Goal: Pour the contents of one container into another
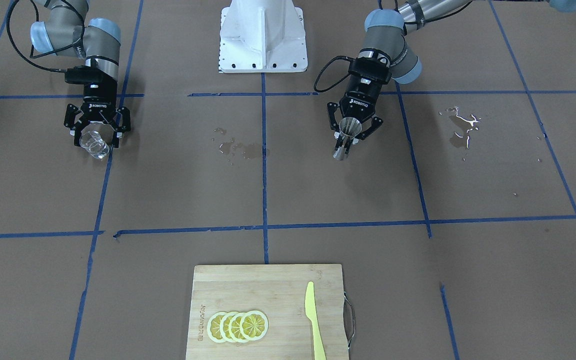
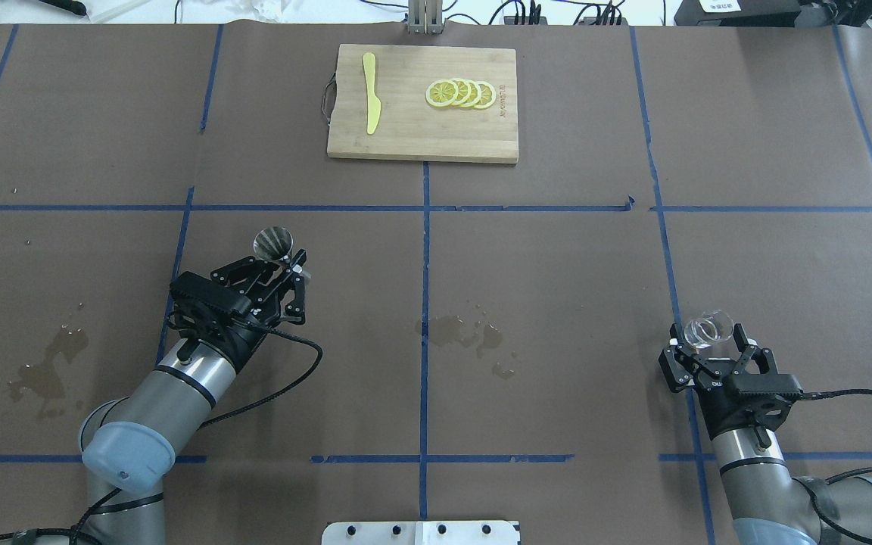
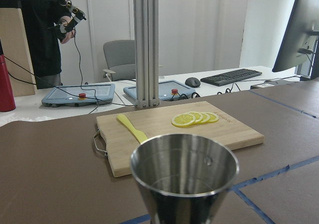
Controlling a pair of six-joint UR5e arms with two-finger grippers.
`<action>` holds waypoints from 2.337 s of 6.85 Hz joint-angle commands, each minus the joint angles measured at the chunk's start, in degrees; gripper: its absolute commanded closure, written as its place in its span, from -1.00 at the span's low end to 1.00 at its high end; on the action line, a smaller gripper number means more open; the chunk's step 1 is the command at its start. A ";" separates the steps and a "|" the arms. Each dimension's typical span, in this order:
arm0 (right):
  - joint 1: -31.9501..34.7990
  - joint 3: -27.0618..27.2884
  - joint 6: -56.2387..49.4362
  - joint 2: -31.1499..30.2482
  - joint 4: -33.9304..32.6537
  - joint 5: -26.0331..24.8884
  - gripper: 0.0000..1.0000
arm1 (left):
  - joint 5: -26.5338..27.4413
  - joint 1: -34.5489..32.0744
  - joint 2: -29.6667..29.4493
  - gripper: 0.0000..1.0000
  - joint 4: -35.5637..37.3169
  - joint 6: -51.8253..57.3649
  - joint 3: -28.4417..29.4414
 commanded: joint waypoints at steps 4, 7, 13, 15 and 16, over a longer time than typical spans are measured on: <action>0.84 0.04 -1.01 0.20 0.07 1.64 -0.77 | -0.04 -0.03 0.00 1.00 0.00 0.00 0.14; 1.02 0.04 -1.01 0.20 0.07 1.65 0.20 | -0.04 -0.03 -0.09 1.00 -0.09 0.00 0.06; 3.22 8.80 -11.03 1.52 0.24 5.43 1.00 | -0.04 -0.03 0.53 1.00 -0.52 1.05 0.23; 3.13 16.00 -18.19 1.52 0.33 5.51 1.00 | 0.05 0.24 0.18 1.00 -0.79 0.97 0.06; 3.04 18.21 -22.76 1.96 0.24 6.56 1.00 | 1.88 0.24 0.44 1.00 -0.79 0.97 -0.29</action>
